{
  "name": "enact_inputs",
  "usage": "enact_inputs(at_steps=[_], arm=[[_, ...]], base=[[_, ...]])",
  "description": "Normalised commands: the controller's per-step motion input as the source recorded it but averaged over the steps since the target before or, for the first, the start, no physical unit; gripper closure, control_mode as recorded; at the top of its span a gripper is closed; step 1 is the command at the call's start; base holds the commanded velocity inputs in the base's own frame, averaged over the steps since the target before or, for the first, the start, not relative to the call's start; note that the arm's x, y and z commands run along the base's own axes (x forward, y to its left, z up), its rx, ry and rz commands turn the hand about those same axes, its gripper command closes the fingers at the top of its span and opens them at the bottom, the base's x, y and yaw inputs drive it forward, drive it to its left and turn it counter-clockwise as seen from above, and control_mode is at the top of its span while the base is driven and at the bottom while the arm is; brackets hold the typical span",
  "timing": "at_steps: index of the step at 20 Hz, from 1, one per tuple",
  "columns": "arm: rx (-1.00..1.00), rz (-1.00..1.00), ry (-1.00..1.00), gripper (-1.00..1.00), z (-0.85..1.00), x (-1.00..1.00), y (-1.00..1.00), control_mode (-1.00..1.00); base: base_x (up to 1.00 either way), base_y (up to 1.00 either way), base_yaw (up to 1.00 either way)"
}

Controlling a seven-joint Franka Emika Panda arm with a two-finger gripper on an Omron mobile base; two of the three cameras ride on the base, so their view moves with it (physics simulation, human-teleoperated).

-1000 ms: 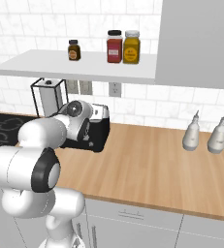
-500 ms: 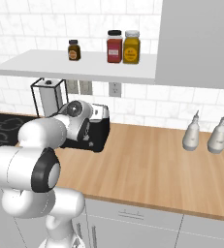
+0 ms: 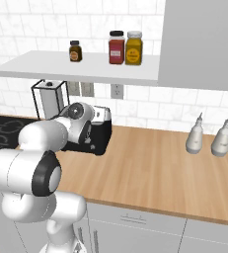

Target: Start the toaster. Once the lever pops up, take the bread to the plate on the dining counter.

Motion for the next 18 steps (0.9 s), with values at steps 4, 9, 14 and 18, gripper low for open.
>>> enact_inputs(at_steps=[4,9,14,18], arm=[[0.00,0.00,0.00,-1.00,0.00,0.00,0.00,-1.00],[0.00,0.00,0.00,-1.00,0.00,0.00,0.00,-1.00],[0.00,0.00,0.00,-1.00,0.00,0.00,0.00,-1.00],[0.00,0.00,0.00,-1.00,0.00,0.00,0.00,-1.00]], base=[[0.00,0.00,0.00],[0.00,0.00,0.00],[0.00,0.00,0.00],[0.00,0.00,0.00]])
